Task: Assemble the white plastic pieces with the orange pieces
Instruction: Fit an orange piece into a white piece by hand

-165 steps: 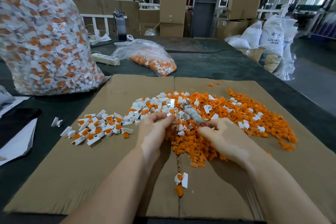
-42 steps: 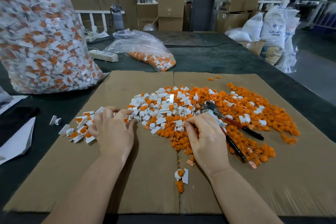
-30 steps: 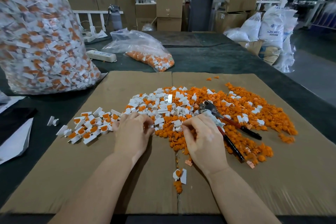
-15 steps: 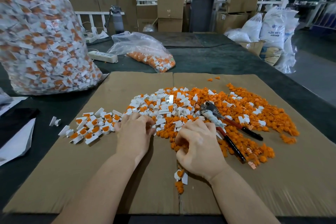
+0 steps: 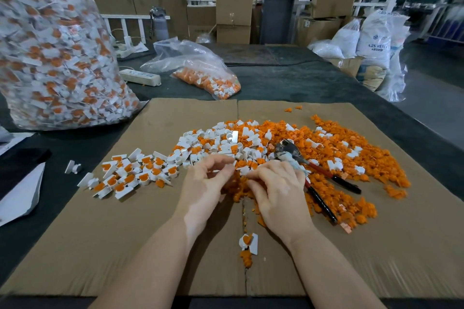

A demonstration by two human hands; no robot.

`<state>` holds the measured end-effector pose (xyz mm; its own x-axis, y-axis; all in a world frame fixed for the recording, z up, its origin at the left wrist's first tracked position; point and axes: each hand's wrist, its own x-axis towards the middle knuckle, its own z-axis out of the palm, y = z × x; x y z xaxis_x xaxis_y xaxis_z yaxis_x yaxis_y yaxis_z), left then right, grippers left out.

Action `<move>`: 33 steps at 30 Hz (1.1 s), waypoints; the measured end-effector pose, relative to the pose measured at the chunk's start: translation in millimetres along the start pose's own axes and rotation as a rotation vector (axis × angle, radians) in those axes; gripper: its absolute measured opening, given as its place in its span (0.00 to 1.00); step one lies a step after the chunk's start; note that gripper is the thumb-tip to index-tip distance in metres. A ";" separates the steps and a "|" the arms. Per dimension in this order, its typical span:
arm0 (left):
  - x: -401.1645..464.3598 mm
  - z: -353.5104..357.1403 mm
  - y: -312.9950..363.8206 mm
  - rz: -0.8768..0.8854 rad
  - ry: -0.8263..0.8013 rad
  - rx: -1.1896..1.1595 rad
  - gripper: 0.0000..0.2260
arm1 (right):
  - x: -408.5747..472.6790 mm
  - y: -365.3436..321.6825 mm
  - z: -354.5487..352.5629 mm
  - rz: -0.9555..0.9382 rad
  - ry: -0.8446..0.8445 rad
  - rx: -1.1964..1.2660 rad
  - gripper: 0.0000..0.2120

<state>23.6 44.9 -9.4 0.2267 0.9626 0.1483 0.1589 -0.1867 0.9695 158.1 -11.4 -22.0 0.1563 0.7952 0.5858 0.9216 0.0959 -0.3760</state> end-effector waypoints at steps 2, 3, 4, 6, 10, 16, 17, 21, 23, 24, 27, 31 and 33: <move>-1.8 2.9 -0.2 -0.007 -0.013 -0.032 0.06 | 1.2 0.8 -0.7 0.051 0.049 0.043 0.01; -1.9 4.9 -0.6 -0.005 -0.006 -0.029 0.06 | 1.6 1.1 -1.0 0.070 0.068 0.061 0.01; -1.5 7.4 -1.0 -0.008 0.007 -0.044 0.06 | 2.1 1.2 -1.3 0.090 0.078 0.080 0.01; -0.9 13.5 -1.5 -0.038 0.031 -0.130 0.03 | 2.6 1.6 -1.8 0.123 0.082 0.121 0.02; -2.0 23.3 -3.8 -0.048 0.044 -0.246 0.03 | 2.0 2.4 -2.9 0.154 0.085 0.182 0.03; -3.3 23.1 -5.6 0.007 0.038 -0.232 0.04 | 2.3 1.0 -2.4 0.119 0.099 0.153 0.02; -4.0 22.7 -5.7 0.015 0.037 -0.227 0.04 | 2.6 0.9 -2.3 0.118 0.097 0.148 0.02; -5.5 21.3 -6.6 0.031 0.036 -0.185 0.03 | 1.8 1.0 -2.0 0.110 0.080 0.122 0.03; -5.7 21.0 -6.9 0.040 0.053 -0.146 0.02 | 1.5 0.6 -2.0 0.109 0.066 0.115 0.03; -5.9 20.9 -7.0 0.047 0.061 -0.126 0.02 | 1.5 0.6 -2.2 0.107 0.059 0.112 0.03; -7.4 21.3 -6.3 0.074 0.063 -0.100 0.03 | 1.1 0.5 -3.2 0.110 0.051 0.112 0.04; -8.3 22.5 -5.6 0.129 0.070 -0.001 0.04 | 0.4 0.4 -4.2 0.120 0.064 0.137 0.05; -9.2 23.3 -5.0 0.146 0.068 0.021 0.06 | 0.6 0.5 -4.2 0.112 0.062 0.157 0.05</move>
<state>43.1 32.4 -20.1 0.1838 0.9357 0.3011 0.1488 -0.3293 0.9324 160.2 -13.4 -18.8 0.2812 0.7683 0.5751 0.8312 0.1046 -0.5461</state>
